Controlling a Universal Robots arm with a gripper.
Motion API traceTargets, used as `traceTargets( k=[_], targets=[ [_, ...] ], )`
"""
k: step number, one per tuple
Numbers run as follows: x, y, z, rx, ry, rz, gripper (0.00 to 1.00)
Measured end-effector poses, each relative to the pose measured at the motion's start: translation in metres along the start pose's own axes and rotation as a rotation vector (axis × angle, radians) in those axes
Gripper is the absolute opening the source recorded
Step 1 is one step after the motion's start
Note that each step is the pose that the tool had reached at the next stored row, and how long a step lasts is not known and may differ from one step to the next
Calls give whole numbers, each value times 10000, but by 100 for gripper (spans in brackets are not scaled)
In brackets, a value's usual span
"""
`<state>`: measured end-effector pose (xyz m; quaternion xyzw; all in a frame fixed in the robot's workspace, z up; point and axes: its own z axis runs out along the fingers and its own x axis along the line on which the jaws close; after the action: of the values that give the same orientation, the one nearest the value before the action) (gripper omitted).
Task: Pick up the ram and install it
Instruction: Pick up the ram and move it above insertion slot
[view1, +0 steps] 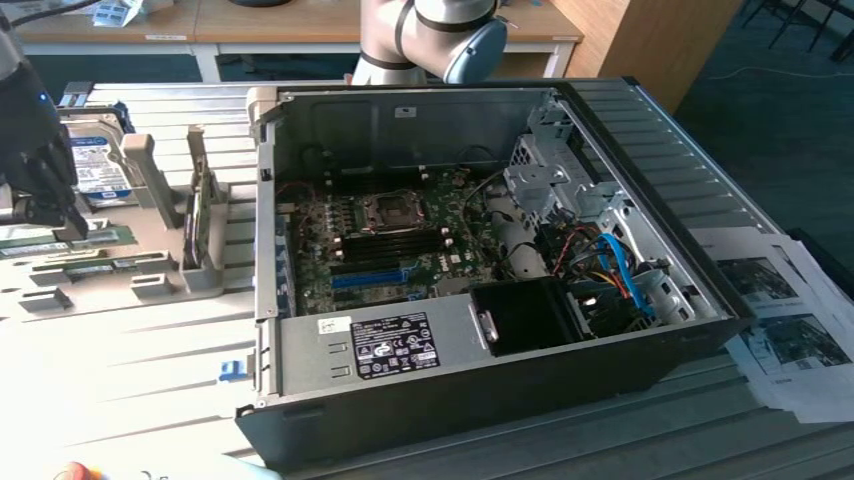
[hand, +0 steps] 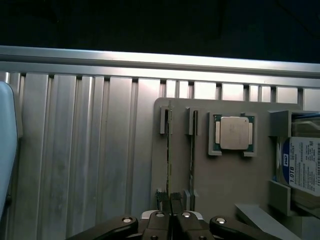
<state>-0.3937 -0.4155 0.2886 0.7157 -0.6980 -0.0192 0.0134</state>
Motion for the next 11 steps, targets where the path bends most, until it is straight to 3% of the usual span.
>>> traceTargets(
  k=[11],
  targets=[
    [-1, 6, -130, 1, -1, 0, 12]
  ],
)
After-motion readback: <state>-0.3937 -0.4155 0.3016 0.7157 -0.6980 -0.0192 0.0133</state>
